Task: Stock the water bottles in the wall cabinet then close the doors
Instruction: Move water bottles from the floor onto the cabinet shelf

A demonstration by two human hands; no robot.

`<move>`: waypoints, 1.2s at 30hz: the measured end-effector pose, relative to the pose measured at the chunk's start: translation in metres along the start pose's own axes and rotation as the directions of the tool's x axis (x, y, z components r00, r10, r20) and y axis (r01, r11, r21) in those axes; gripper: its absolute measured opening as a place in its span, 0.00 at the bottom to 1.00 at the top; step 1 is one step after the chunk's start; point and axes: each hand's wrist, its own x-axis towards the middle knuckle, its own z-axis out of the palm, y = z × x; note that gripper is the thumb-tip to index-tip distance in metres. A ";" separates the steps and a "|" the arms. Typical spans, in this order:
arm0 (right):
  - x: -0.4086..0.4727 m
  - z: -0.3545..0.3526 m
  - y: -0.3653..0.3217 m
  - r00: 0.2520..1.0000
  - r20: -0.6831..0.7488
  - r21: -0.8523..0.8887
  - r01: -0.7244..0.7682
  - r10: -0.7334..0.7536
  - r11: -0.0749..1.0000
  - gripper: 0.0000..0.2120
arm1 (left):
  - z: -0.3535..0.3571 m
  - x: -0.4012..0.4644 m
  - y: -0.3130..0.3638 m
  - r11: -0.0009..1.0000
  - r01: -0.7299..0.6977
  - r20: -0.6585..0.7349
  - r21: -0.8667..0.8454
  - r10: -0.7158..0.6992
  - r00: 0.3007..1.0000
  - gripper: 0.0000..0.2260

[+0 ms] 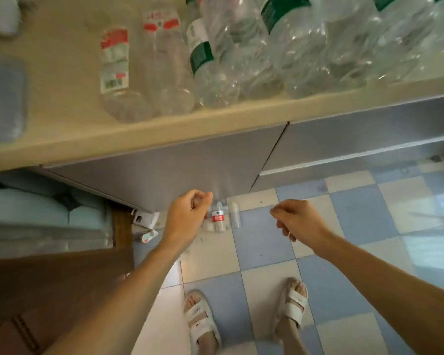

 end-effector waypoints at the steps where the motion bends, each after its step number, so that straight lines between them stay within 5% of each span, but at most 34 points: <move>1: 0.019 0.007 0.020 0.999 0.023 -0.027 -0.025 0.026 0.999 0.08 | 0.018 0.010 -0.021 1.000 0.029 -0.016 -0.007 -0.029 0.999 0.12; 8: 0.144 0.063 0.143 0.975 0.142 -0.083 -0.159 0.170 0.984 0.04 | 0.128 0.072 -0.154 0.982 0.187 -0.066 -0.008 -0.187 0.980 0.12; 15: 0.275 0.144 0.241 0.965 0.196 -0.263 -0.117 0.172 0.958 0.05 | 0.208 0.149 -0.290 0.944 0.300 -0.101 0.138 -0.288 0.952 0.15; 21: 0.372 0.202 0.311 0.985 0.130 -0.395 -0.050 0.110 0.917 0.22 | 0.259 0.208 -0.388 0.906 0.349 -0.085 0.239 -0.339 0.937 0.25; 26: 0.428 0.237 0.340 0.992 0.116 -0.374 0.000 0.047 0.927 0.34 | 0.292 0.237 -0.438 0.905 0.362 -0.098 0.224 -0.348 0.932 0.29; 36: 0.439 0.275 0.377 0.978 0.156 -0.257 -0.099 0.142 0.961 0.32 | 0.336 0.232 -0.475 0.948 0.314 -0.114 0.060 -0.306 0.945 0.31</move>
